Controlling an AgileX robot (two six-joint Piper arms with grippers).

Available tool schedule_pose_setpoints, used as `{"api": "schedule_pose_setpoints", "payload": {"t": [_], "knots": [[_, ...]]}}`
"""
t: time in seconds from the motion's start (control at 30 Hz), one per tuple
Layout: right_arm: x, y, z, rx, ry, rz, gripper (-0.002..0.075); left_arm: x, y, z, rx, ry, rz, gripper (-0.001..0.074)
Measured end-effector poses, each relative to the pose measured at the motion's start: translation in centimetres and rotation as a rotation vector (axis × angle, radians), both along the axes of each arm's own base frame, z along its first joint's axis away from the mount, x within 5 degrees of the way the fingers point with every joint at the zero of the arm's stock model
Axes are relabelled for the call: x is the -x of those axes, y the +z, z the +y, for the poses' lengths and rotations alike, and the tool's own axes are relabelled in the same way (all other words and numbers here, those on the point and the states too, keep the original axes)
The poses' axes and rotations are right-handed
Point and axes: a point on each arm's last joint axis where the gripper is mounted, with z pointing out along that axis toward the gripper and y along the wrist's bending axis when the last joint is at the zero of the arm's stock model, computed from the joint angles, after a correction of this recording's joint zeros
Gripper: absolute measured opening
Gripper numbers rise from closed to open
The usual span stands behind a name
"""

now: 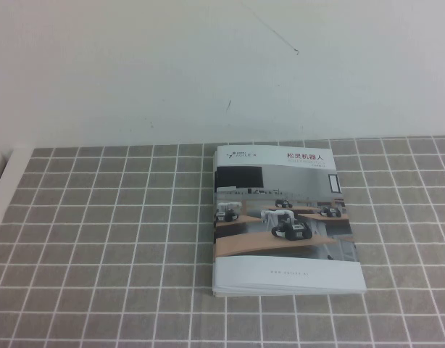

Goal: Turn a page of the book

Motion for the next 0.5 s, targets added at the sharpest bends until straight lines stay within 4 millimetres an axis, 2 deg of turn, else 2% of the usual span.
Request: {"api": "schedule_pose_setpoints", "payload": {"t": [0.5], "knots": [[-0.01,0.01,0.07,-0.019,0.002,-0.002,-0.0003,0.00,0.00,0.01,-0.002,0.000,0.000,-0.0004]]}}
